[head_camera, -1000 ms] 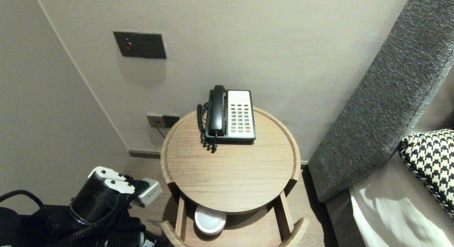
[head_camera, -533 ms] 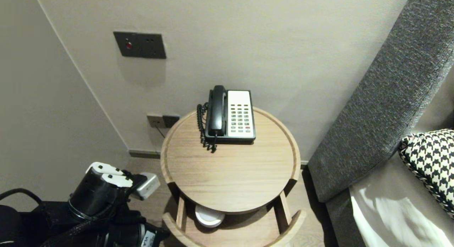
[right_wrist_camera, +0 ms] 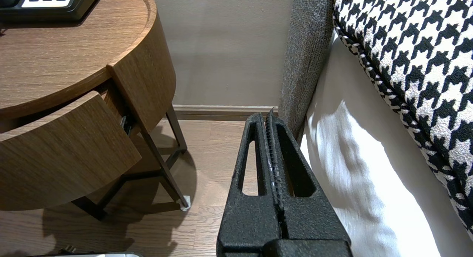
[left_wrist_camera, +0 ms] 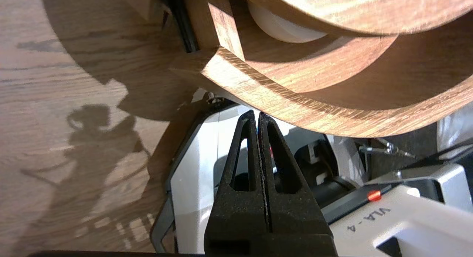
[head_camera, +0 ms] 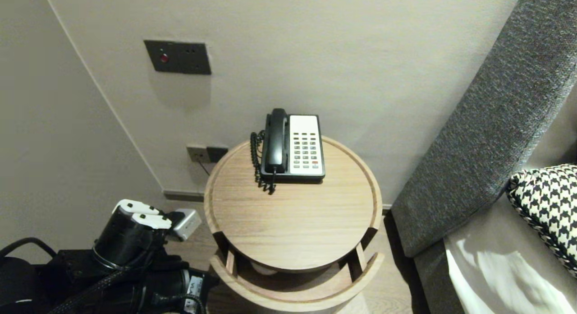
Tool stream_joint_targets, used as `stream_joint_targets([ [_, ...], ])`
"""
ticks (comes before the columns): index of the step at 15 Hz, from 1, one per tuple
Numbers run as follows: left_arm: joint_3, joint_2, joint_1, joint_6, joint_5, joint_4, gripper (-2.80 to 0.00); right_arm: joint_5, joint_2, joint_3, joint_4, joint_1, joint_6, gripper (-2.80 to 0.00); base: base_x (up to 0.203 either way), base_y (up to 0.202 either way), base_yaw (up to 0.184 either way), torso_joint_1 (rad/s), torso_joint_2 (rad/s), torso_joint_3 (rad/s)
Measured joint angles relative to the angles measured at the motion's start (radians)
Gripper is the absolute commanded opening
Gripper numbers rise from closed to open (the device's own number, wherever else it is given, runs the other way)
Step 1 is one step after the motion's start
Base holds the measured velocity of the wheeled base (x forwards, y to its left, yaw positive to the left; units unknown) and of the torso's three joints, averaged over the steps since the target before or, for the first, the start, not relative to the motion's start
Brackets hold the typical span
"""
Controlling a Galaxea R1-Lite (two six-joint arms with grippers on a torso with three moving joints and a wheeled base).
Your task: Close the nightstand drawer
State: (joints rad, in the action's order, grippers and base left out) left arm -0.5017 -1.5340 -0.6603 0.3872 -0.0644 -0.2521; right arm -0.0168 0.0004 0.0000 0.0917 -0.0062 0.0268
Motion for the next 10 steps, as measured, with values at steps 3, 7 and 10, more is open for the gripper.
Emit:
stream_joint_targets([
  [3, -0.002, -0.004, 0.004, 0.008, 0.0, -0.008, -2.8, 0.0, 0.0, 0.0, 0.0, 0.0, 0.0, -2.8, 0.0, 0.0, 0.0, 0.0, 0.0, 0.0],
  [7, -0.024, -0.007, 0.005, 0.034, 0.001, -0.012, -2.8, 0.0, 0.0, 0.0, 0.0, 0.0, 0.0, -2.8, 0.0, 0.0, 0.0, 0.0, 0.0, 0.0],
  [10, -0.029, -0.014, 0.008, 0.044, 0.002, -0.018, -2.8, 0.0, 0.0, 0.0, 0.0, 0.0, 0.0, -2.8, 0.0, 0.0, 0.0, 0.0, 0.0, 0.0],
])
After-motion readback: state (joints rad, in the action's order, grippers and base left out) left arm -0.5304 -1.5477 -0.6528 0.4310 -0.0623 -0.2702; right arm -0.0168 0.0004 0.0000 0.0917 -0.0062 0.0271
